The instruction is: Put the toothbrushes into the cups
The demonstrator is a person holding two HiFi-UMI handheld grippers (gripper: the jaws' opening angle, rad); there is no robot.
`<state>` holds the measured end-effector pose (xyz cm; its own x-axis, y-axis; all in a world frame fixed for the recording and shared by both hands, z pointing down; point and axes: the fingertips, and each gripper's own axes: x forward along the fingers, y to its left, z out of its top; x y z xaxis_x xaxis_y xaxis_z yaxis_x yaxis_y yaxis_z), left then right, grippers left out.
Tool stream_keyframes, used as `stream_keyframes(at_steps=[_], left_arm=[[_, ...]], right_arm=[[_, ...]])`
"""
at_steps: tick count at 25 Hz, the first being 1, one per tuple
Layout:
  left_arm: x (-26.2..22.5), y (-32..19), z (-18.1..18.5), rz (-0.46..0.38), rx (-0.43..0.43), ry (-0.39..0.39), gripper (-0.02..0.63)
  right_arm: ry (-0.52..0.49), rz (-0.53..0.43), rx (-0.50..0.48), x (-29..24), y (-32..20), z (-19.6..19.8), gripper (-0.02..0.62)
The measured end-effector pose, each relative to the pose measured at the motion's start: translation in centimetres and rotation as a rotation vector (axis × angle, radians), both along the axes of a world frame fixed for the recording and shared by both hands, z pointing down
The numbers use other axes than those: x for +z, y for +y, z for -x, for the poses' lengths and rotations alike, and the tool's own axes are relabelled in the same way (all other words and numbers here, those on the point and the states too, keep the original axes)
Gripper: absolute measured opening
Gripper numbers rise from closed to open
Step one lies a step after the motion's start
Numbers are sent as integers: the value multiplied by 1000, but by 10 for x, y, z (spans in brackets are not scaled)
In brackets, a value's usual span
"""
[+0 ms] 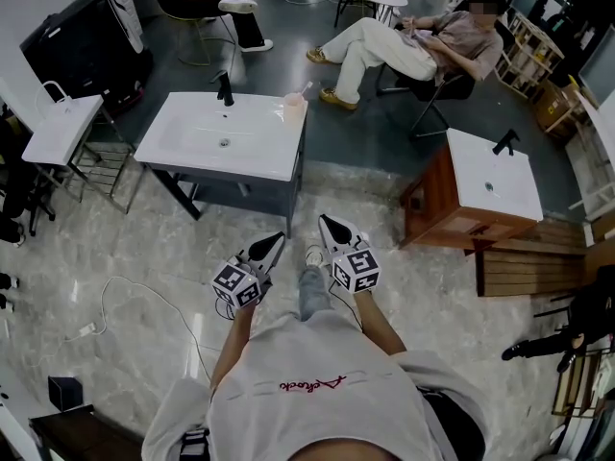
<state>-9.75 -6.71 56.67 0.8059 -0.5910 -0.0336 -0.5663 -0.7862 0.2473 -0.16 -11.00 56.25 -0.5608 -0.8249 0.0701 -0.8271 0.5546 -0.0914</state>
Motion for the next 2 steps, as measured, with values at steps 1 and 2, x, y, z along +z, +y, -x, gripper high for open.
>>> stream_keyframes(at_steps=[1, 2], left_arm=[[0, 0, -1, 0, 2, 0, 14], [0, -1, -1, -1, 4, 0, 14]], right_arm=[[0, 1, 2, 0, 0, -1, -2], [0, 2, 4, 1, 0, -2, -2]])
